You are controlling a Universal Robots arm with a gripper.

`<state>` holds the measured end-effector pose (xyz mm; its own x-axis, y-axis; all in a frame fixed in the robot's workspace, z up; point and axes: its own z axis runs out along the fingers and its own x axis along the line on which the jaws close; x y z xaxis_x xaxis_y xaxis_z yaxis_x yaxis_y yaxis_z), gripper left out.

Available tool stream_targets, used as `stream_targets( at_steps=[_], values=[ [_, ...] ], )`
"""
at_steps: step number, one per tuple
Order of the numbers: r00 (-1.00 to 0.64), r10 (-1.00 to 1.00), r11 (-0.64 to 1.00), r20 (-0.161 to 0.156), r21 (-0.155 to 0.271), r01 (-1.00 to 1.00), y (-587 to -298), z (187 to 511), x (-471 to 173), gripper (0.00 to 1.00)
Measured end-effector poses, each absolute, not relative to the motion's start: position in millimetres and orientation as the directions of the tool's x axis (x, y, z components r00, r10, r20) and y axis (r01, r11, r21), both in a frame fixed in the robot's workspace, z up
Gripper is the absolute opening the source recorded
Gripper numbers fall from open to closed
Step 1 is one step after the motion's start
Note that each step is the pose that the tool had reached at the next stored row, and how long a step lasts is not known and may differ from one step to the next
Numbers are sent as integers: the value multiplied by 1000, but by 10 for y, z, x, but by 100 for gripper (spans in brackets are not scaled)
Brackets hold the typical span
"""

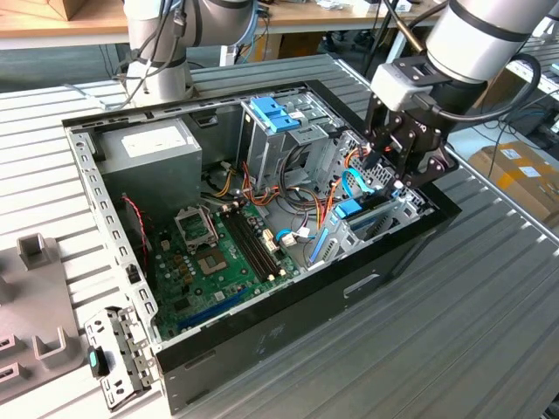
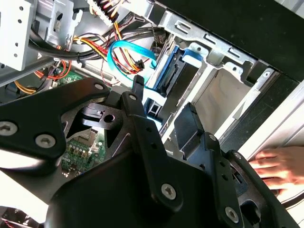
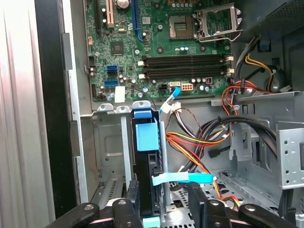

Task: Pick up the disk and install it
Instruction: 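Insert the first disk wire, then insert the second disk wire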

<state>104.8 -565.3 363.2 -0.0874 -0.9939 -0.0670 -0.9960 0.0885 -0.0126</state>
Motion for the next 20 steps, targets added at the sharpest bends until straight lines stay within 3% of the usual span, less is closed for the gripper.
stream_targets(
  at_steps=[20],
  values=[
    [-87, -995, 88, -57, -17, -996, -5649, 3632, 1063, 53]
  ],
)
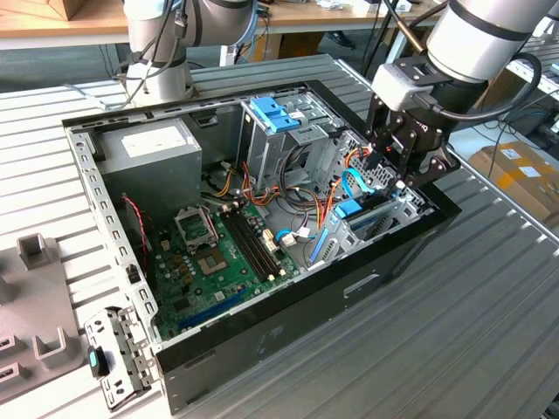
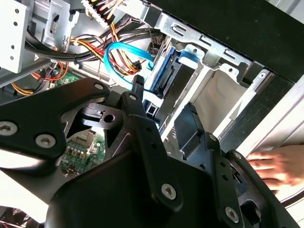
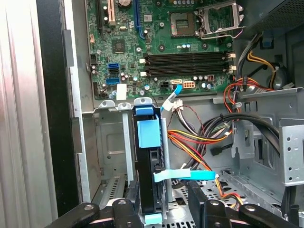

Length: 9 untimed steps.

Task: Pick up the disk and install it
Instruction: 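Insert the second disk wire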

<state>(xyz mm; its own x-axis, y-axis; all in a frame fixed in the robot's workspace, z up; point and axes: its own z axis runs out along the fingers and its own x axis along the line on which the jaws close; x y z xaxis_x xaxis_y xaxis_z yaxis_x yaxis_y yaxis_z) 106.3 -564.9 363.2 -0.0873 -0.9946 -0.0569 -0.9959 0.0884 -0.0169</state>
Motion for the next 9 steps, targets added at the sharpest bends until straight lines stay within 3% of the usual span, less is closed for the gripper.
stream_targets(
  at_steps=[9],
  values=[
    [-74, -996, 75, -57, -17, -997, -5559, 3631, 1155, 53]
  ],
)
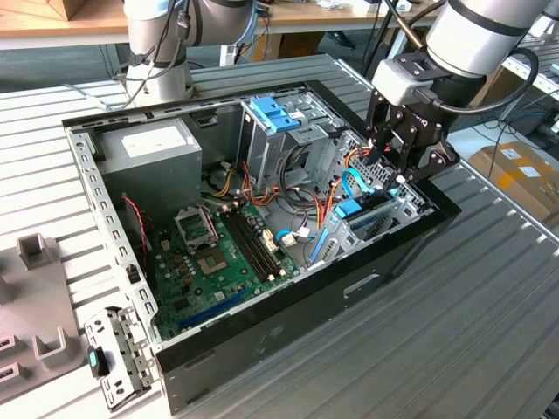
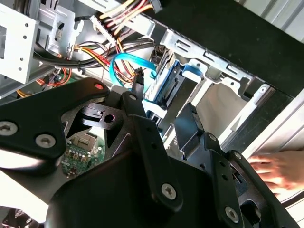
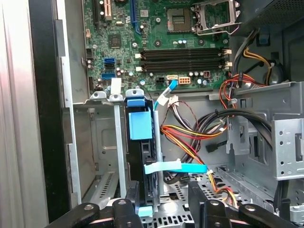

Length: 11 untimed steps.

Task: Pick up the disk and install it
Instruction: 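Insert the second disk wire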

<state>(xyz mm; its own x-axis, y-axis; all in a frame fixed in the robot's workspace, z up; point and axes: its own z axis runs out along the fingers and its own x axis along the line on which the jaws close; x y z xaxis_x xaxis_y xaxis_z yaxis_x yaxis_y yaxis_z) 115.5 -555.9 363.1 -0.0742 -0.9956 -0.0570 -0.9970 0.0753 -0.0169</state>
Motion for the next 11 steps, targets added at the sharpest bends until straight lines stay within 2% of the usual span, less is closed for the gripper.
stream_targets(
  at_steps=[11],
  values=[
    [-51, -997, 52, -57, -17, -999, -5478, 3632, 1319, 53]
  ],
)
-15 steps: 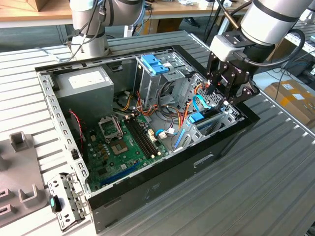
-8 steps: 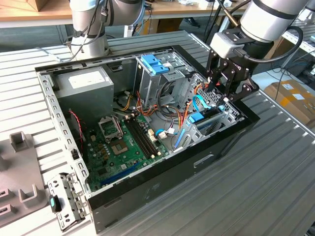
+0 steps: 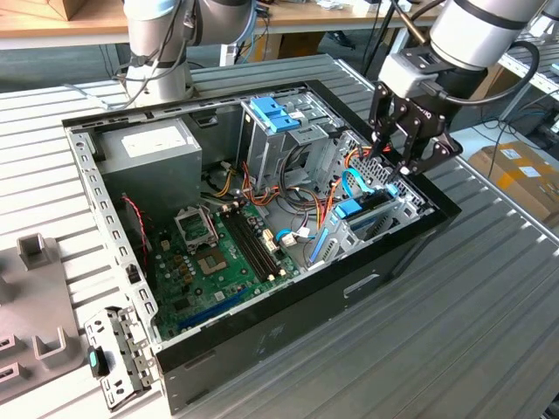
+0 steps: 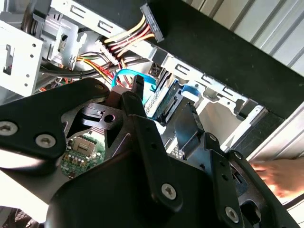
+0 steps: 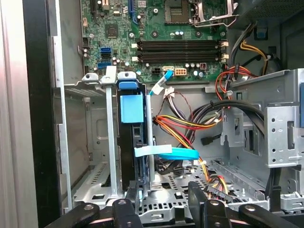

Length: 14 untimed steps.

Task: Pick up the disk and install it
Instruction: 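Insert the second disk wire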

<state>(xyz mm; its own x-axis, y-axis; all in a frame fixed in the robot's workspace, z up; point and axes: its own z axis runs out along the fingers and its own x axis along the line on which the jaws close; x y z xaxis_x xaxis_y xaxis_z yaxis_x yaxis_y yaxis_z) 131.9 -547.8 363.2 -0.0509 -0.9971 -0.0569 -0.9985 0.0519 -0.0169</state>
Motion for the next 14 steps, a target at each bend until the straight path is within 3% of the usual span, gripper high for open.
stream_targets(
  at_steps=[14],
  values=[
    [-36, -998, 37, -57, -17, -999, -5415, 3631, 1427, 53]
  ],
)
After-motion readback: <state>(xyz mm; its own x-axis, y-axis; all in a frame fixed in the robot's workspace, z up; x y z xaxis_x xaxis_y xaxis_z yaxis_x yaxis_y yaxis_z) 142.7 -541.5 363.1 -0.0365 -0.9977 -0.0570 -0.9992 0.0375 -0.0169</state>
